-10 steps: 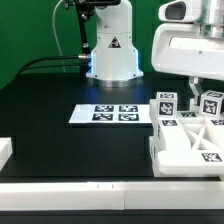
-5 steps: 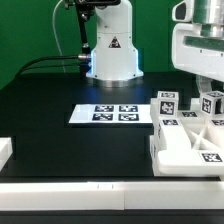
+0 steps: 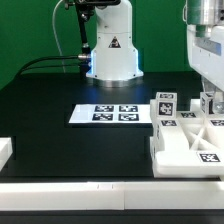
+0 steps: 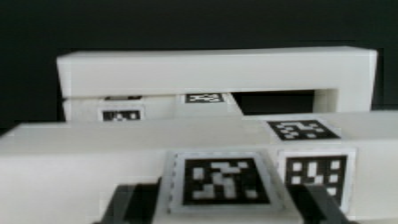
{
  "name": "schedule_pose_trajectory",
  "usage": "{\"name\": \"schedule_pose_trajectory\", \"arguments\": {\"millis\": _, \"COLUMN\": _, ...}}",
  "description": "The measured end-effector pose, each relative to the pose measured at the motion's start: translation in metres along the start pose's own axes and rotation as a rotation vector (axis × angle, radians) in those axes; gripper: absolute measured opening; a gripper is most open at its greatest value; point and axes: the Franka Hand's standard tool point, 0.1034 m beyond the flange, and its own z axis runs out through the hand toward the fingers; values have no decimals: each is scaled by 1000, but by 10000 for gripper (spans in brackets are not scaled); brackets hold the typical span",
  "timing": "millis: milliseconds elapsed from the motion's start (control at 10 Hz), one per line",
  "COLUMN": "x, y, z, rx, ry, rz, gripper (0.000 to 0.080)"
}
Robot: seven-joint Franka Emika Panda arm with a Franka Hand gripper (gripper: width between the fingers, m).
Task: Assemble chair
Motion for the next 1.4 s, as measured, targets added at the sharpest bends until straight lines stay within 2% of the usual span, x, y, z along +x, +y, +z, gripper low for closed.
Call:
{"name": "schedule_pose_trajectory", "arguments": {"millis": 300, "x": 0, "y": 0, "z": 0, "rx": -2, "ry": -13, "rz": 222, "gripper": 264}}
{"name": "schedule_pose_trajectory", "arguments": {"millis": 600, "x": -1, "y": 0, "z": 0, "rx": -2, "ry": -14, "rz": 184, "gripper": 271}}
{"name": "schedule_pose_trajectory", "arguments": {"millis": 800, "x": -2, "y": 1, "z": 0, "rx": -11, "ry": -15, "rz": 51, "gripper": 600}}
{"name": "schedule_pose_trajectory", "arguments": {"millis": 900, "x": -3, "y": 0, "z": -1, "rx": -8, "ry": -15, "rz": -46, "gripper": 600}}
{"name": "schedule_pose_trajectory", "arguments": {"millis": 1000, "x": -5, "y": 0, "z": -2, "rx": -8, "ry": -15, "rz": -227, "gripper": 634}}
{"name": "schedule_pose_trajectory", "arguments": {"millis": 1100, "x": -6, "y": 0, "z": -3, "rx": -15, "ry": -18, "rz": -314, "gripper": 647}}
{"name": "schedule_pose_trajectory", "arguments": {"millis": 1400, "x": -4, "y": 0, "z": -3, "rx": -16, "ry": -16, "rz": -568, "gripper": 649}}
